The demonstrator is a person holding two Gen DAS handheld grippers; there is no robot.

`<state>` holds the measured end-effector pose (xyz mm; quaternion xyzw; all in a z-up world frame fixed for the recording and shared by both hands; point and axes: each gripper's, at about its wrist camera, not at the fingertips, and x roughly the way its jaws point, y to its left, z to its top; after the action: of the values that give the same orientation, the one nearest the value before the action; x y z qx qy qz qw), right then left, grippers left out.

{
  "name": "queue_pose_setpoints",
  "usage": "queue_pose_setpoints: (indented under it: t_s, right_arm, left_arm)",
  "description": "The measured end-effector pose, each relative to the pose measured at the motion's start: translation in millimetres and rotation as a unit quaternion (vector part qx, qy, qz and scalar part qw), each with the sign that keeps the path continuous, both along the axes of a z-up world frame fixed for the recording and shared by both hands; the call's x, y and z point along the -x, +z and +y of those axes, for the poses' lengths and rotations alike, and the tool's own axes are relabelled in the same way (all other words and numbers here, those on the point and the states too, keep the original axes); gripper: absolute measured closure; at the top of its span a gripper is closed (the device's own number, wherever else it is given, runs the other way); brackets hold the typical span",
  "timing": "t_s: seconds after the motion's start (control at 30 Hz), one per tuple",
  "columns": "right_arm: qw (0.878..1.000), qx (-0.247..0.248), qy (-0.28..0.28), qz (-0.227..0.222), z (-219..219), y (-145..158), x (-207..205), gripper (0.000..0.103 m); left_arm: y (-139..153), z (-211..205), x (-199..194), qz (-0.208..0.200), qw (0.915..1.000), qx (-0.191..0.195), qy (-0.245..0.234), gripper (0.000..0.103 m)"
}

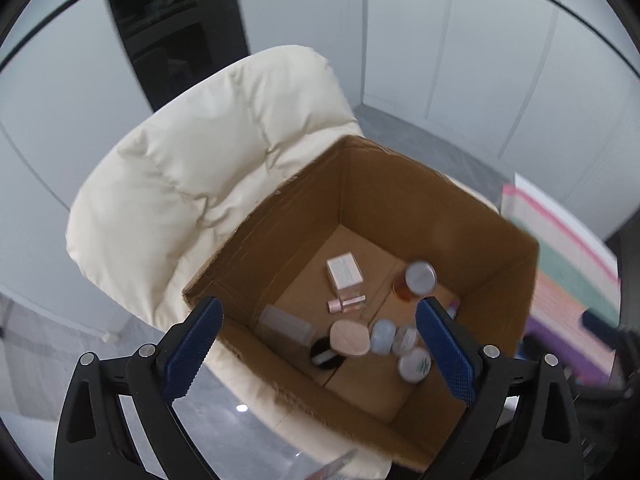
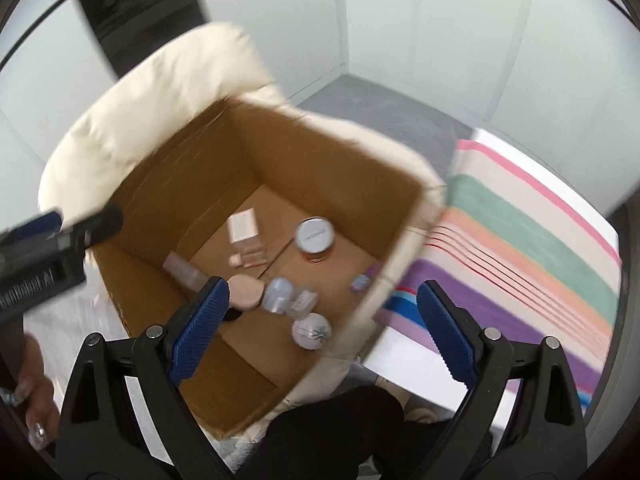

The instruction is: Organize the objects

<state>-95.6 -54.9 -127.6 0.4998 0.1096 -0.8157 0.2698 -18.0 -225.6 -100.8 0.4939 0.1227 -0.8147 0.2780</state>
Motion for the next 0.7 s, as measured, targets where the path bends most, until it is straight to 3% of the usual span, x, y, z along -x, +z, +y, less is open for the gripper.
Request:
queue_pose_setpoints:
  t_s: [0.2, 0.33, 0.43, 0.53, 0.7]
  right_arm:
    - [0.993, 0.011, -0.119, -0.008, 61, 38, -10, 0.006]
    - [0.987, 0.015, -0.155, -0.043, 97, 59, -26, 0.006]
    - [0.985, -0.009, -0.168, -0.023, 111, 78, -45, 0.006]
    - [0.987, -0.026, -0.159, -0.002, 119, 95, -63, 0.006]
    - [0.986, 0.000, -0.164, -0.010, 135, 112, -88, 0.006]
  left_arm:
    - [33, 49, -2, -0.024, 0.9945, -0.022, -0.099, 0.005]
    - [46, 78, -2, -0.077, 0.9898, -0.028, -0.117, 0.005]
    - [62, 98, -10, -0.083, 0.9881, -0.002, -0.130, 0.005]
    - [81, 114, -20, -0.070, 0.9866, 0.001, -0.147, 0.005]
    - [102, 135, -31, -0.069, 0.9831, 0.009, -0.169, 0.005]
